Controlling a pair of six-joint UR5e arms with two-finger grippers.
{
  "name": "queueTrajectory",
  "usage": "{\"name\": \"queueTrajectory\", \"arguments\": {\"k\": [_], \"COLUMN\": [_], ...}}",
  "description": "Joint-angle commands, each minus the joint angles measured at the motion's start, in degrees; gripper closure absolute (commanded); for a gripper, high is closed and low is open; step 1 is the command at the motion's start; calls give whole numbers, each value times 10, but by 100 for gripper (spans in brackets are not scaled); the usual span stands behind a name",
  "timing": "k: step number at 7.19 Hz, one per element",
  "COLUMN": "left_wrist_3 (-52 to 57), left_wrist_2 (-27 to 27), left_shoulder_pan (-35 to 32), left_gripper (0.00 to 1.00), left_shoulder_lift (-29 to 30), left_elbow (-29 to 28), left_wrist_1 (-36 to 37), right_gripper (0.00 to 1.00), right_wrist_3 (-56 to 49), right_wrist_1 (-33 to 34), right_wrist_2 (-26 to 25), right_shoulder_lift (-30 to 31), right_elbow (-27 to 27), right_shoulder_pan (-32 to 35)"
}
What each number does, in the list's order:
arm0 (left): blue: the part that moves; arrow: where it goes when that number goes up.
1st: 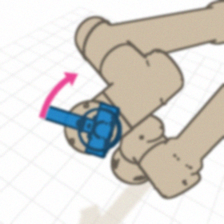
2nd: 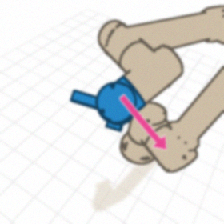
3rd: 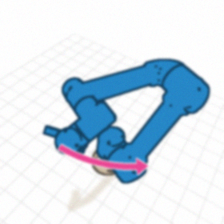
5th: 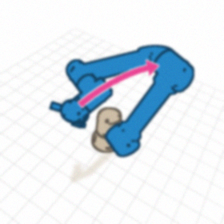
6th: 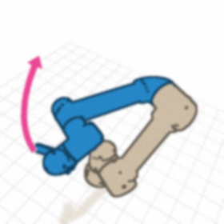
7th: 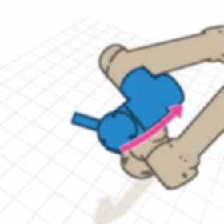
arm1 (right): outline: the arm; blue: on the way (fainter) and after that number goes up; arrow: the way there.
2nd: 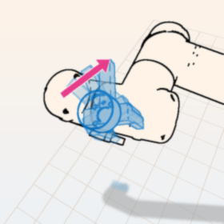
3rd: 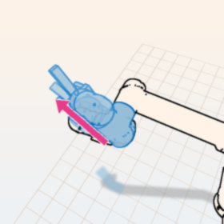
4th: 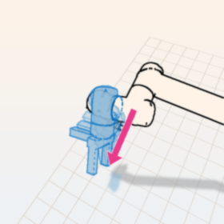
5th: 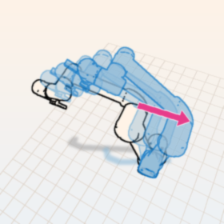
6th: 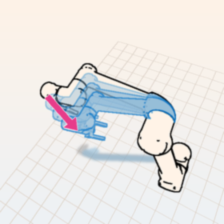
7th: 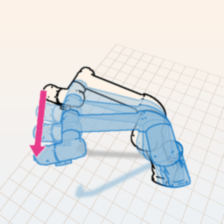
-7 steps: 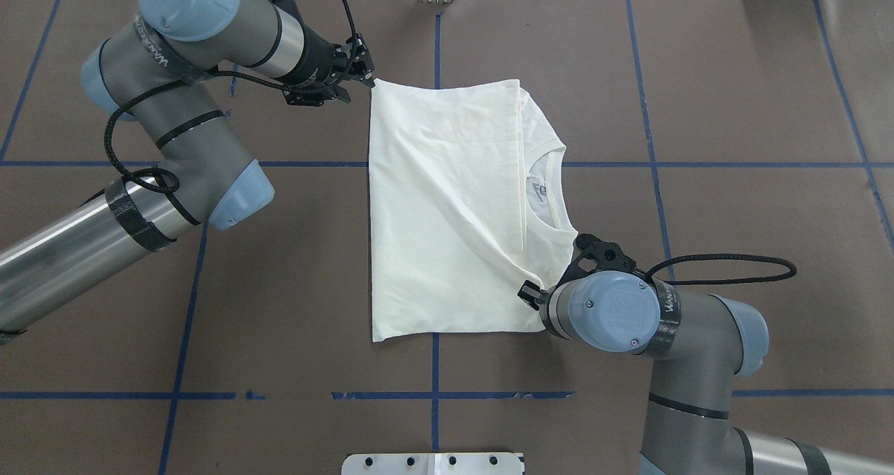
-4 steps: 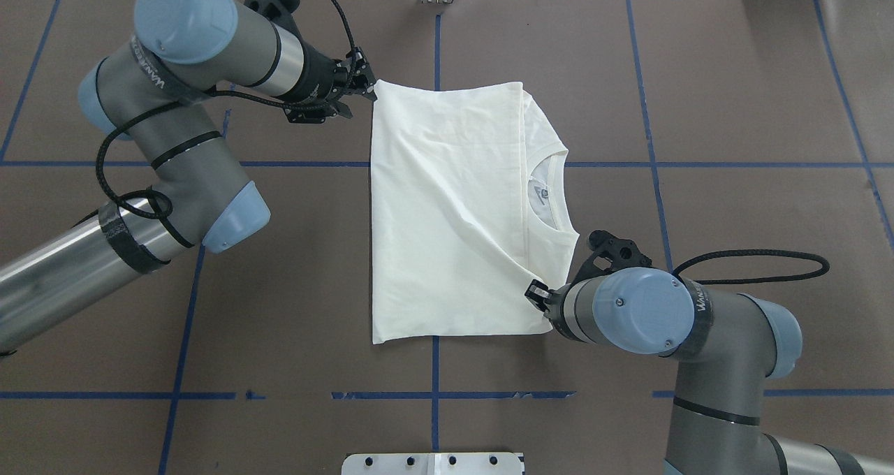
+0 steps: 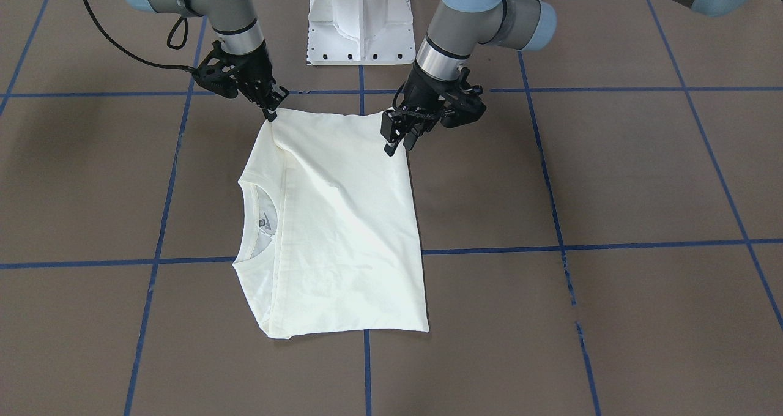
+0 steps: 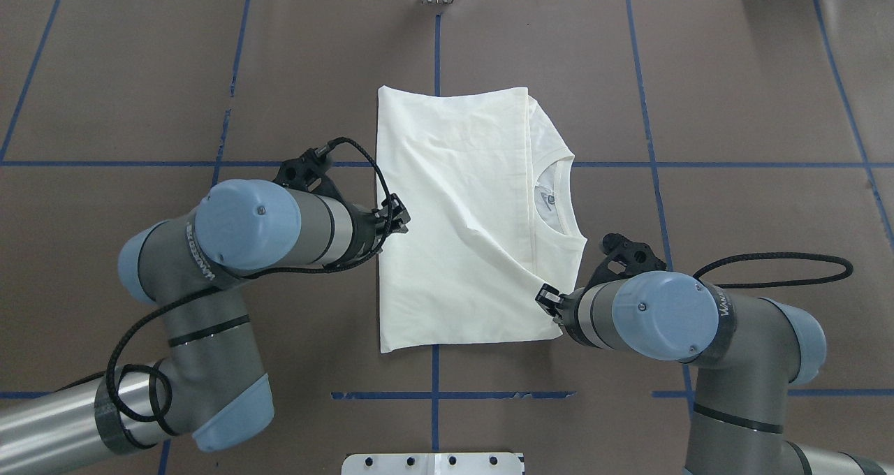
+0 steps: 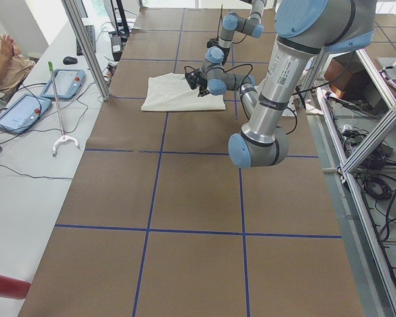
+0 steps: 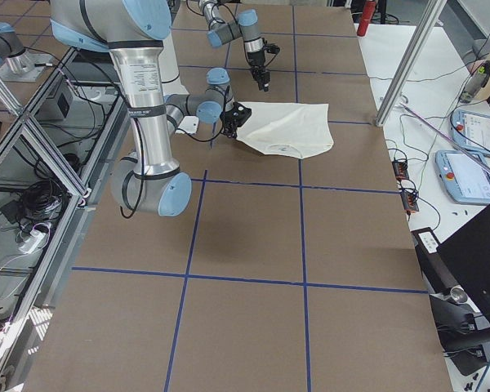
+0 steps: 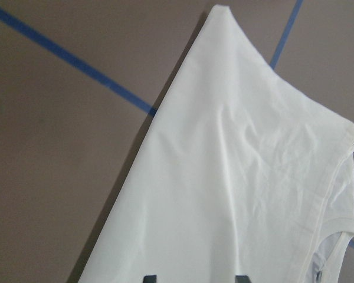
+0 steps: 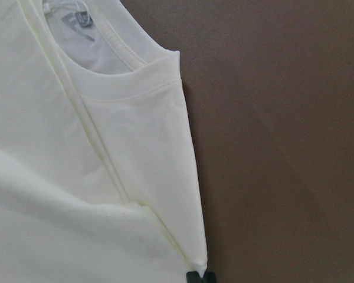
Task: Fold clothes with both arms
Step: 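Move the left gripper to the shirt's near corner beside the right gripper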
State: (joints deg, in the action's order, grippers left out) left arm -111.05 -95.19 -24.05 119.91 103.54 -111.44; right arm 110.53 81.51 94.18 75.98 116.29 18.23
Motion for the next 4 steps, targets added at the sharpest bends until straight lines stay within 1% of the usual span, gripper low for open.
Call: {"name": "queueTrajectory", "arguments": {"k": [1,2,4], "left_wrist_3": [-50,-55,-70], "left_wrist_2": [22,22,41], "left_shoulder_pan": [55,74,107], "left_gripper": [42,39,39], "left_shoulder_lift": [-23,-37,-52], "left_elbow": [10,16,16], "left_wrist_1": [4,4,5], "right_gripper": [100,100,100], "right_wrist_3": [-1,0,-1], "right_wrist_1": [0,0,1], "right_wrist_2": [2,2,2], "right_shoulder_lift": [-1,-1,-3], "right_elbow": [-1,0,0], "right_shoulder_pan": [0,0,0]}}
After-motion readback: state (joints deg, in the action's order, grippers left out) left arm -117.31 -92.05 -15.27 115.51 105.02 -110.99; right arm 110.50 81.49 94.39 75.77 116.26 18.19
